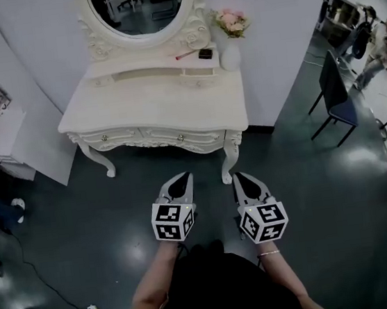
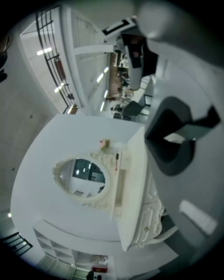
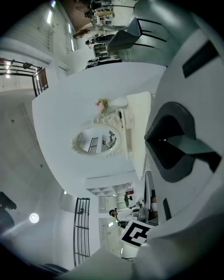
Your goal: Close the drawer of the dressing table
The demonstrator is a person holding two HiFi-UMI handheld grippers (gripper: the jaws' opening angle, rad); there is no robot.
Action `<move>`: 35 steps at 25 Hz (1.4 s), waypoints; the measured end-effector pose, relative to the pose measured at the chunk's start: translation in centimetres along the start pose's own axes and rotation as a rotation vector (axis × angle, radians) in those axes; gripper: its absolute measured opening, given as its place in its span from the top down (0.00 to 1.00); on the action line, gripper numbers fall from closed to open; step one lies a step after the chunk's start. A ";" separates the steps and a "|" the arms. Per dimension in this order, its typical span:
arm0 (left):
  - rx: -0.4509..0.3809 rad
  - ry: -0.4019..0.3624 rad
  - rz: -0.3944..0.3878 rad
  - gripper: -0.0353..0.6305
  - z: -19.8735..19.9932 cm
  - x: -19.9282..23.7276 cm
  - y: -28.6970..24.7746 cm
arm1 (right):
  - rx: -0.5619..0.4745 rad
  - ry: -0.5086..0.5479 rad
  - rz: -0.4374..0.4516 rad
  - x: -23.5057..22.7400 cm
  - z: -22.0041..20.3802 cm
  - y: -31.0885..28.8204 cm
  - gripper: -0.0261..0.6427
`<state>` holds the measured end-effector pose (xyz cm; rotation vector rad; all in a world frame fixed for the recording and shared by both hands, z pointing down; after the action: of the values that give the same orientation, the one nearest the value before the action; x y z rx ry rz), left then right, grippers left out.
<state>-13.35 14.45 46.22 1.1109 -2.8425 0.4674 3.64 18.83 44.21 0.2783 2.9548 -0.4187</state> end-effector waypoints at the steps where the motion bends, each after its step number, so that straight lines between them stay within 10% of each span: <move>1: 0.002 -0.002 0.002 0.94 0.0 -0.1 -0.1 | 0.000 -0.001 0.000 -0.1 0.0 0.0 0.95; 35: -0.002 -0.035 0.060 0.79 2.0 0.0 -5.1 | -0.018 -0.016 -0.043 -4.9 0.6 -0.9 0.95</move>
<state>-9.85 10.30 45.66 1.0460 -2.9127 0.4524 8.30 17.00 44.67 0.2093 2.9519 -0.3969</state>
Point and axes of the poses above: the fingertips, and each gripper's own axes: y backward along the fingers, x to its left, z out of its top, the point moved 5 cm from there along y, backward along the fingers, and after that the axes turned 8 degrees about -z, right-handed, at the moved point
